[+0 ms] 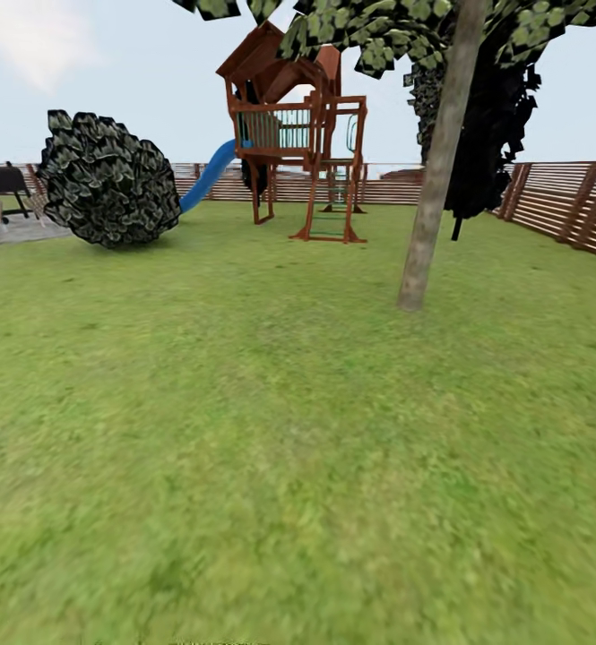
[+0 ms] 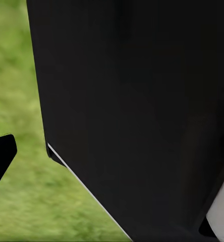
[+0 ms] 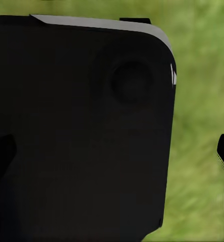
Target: Take the three Easter eggs out of the wicker basket on the lawn in the garden, then place them on the lawn next to a single tree (choose any tree) so that all three eggs are next to the same tree and none are left in the basket.
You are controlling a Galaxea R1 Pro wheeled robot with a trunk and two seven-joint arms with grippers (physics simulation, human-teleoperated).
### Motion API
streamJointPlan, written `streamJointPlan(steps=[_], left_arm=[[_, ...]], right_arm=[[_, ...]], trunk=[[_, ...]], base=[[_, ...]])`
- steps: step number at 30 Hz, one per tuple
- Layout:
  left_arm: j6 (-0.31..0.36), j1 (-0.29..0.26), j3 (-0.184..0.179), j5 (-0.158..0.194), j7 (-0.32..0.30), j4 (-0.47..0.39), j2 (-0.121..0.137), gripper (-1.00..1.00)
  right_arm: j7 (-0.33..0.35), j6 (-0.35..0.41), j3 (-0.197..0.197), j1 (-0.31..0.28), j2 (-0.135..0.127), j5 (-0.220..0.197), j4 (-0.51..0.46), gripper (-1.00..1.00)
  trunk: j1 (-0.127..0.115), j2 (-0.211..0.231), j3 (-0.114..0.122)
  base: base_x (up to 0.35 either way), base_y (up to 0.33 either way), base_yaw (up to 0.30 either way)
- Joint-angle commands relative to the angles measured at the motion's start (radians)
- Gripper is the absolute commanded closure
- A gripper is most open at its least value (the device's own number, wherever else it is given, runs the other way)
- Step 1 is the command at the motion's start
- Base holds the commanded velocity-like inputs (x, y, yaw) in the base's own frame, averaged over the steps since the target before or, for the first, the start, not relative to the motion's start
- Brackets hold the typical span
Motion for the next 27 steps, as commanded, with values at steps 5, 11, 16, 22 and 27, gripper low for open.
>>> streamJointPlan(steps=[5, 11, 16, 22, 27], left_arm=[[0.001, 0.001, 0.002, 0.001, -0.001, -0.002, 0.0, -1.0], [0.001, 0.001, 0.002, 0.001, -0.001, -0.002, 0.0, -1.0], [0.001, 0.001, 0.002, 0.001, -0.001, -0.002, 0.0, -1.0], [0.001, 0.001, 0.002, 0.001, -0.001, -0.002, 0.0, -1.0], [0.001, 0.001, 0.002, 0.001, -0.001, -0.002, 0.0, -1.0]], right_arm=[[0.0, -0.003, 0.0, -0.001, 0.0, 0.001, 0.001, -1.0], [0.0, -0.003, 0.0, -0.001, 0.001, 0.001, 0.001, -1.0], [0.0, -0.003, 0.0, -0.001, 0.001, 0.001, 0.001, -1.0], [0.0, -0.003, 0.0, -0.001, 0.001, 0.001, 0.001, -1.0], [0.0, -0.003, 0.0, -0.001, 0.001, 0.001, 0.001, -1.0]], trunk=[[0.0, 0.0, -0.001], [0.0, 0.0, -0.001], [0.0, 0.0, -0.001], [0.0, 0.0, -0.001], [0.0, 0.0, -0.001]], base=[[0.0, 0.0, 0.295], [0.0, 0.0, 0.295], [0.0, 0.0, 0.295], [0.0, 0.0, 0.296], [0.0, 0.0, 0.296]])
